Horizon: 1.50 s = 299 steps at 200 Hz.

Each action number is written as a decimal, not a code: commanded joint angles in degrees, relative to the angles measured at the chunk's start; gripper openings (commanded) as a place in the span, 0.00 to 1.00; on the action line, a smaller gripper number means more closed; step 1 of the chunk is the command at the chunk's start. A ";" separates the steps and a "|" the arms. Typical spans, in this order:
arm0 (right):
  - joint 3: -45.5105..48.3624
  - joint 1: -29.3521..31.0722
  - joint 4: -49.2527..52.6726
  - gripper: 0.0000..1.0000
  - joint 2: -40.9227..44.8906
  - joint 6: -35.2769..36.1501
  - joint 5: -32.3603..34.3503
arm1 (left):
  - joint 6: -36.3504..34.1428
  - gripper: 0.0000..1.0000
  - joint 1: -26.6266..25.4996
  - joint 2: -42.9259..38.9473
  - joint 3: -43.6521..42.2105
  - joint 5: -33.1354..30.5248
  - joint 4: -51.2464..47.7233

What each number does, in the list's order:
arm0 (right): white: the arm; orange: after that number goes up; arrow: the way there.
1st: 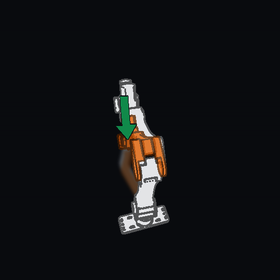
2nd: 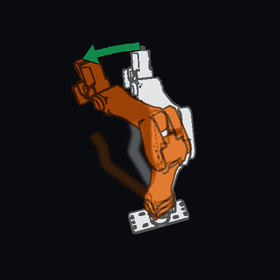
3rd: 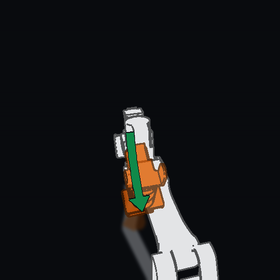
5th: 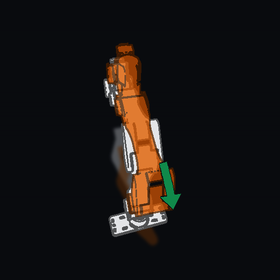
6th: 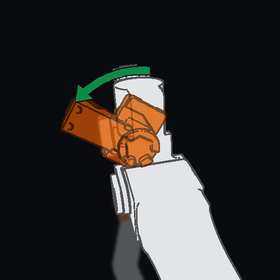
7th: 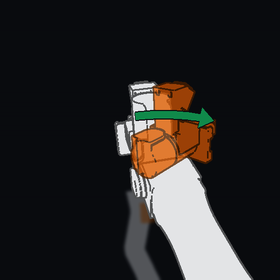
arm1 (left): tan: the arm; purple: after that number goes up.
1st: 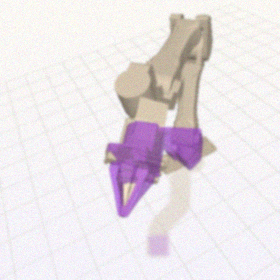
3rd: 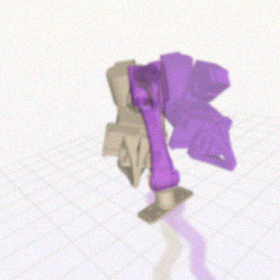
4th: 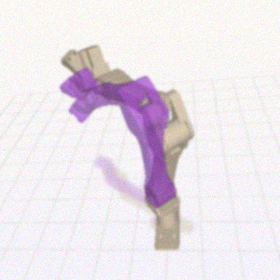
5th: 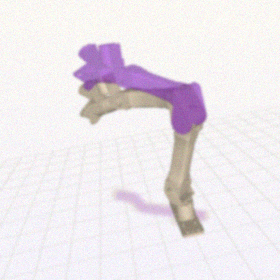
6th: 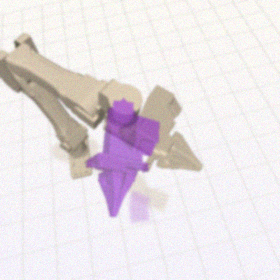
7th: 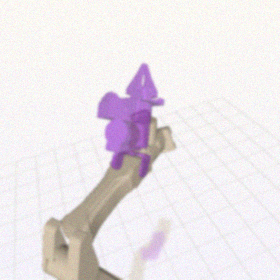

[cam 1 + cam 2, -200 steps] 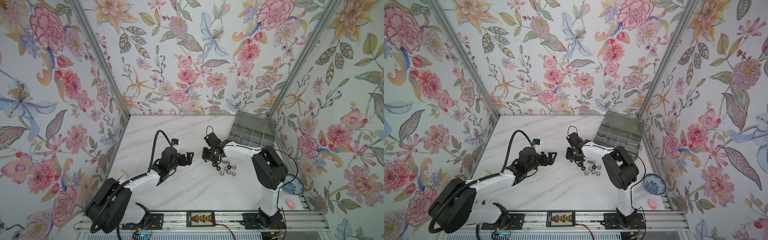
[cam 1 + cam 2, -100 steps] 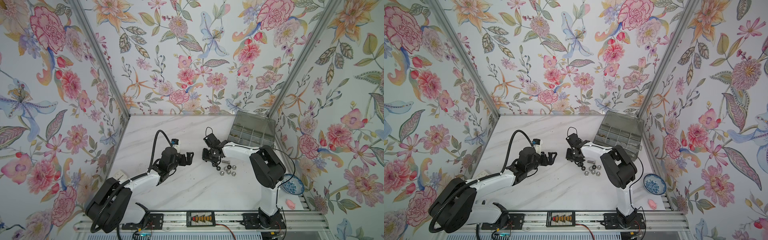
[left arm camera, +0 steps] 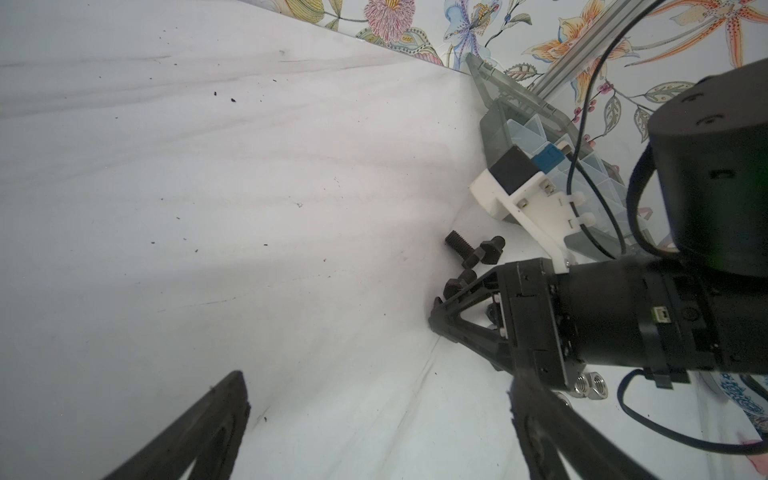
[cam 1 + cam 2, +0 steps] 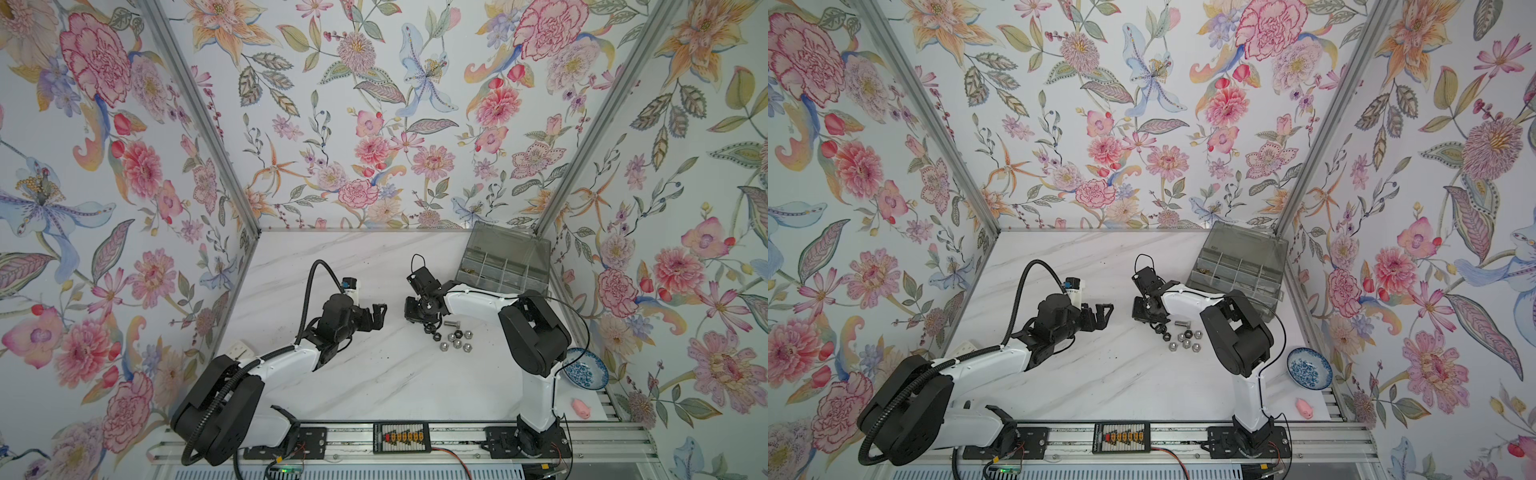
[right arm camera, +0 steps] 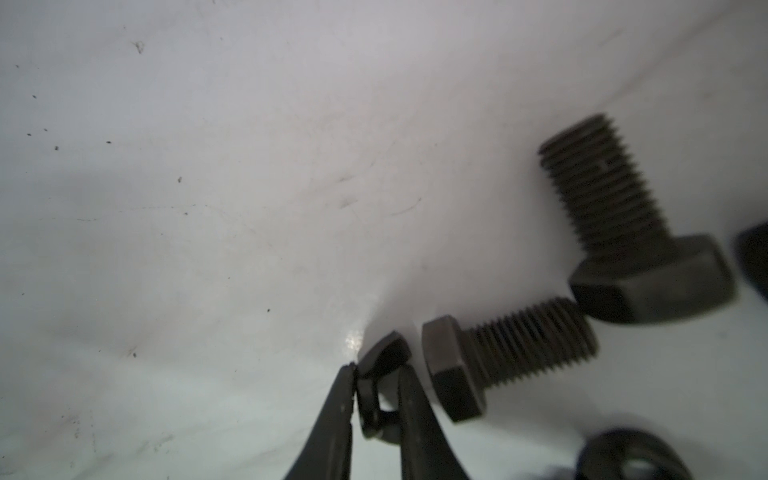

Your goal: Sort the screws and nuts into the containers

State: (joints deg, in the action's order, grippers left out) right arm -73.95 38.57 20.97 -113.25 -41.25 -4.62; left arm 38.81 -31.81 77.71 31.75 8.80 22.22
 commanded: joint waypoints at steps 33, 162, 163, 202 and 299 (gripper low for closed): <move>0.09 0.19 0.47 0.05 -0.06 2.02 1.35 | -0.32 0.99 0.69 0.38 -0.06 0.61 0.99; 0.46 -3.93 -4.51 0.00 9.71 16.74 -9.23 | -0.06 0.99 0.72 -0.03 -0.33 0.52 0.98; 0.51 -4.02 -4.53 0.00 9.85 16.74 -9.20 | -0.05 0.99 0.75 -0.03 -0.31 0.52 0.98; 2.15 -11.45 -3.04 0.00 14.19 17.52 -7.27 | -0.03 0.99 0.70 0.07 0.12 0.52 0.64; -1.80 -34.86 2.74 0.00 13.11 19.26 -1.09 | 1.60 0.99 0.72 1.25 1.12 1.48 1.51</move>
State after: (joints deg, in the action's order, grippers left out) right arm -73.14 6.35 21.23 -98.35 -23.77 -7.03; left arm 39.33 -31.81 78.17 31.75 8.88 22.37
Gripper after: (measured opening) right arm 0.073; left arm 0.995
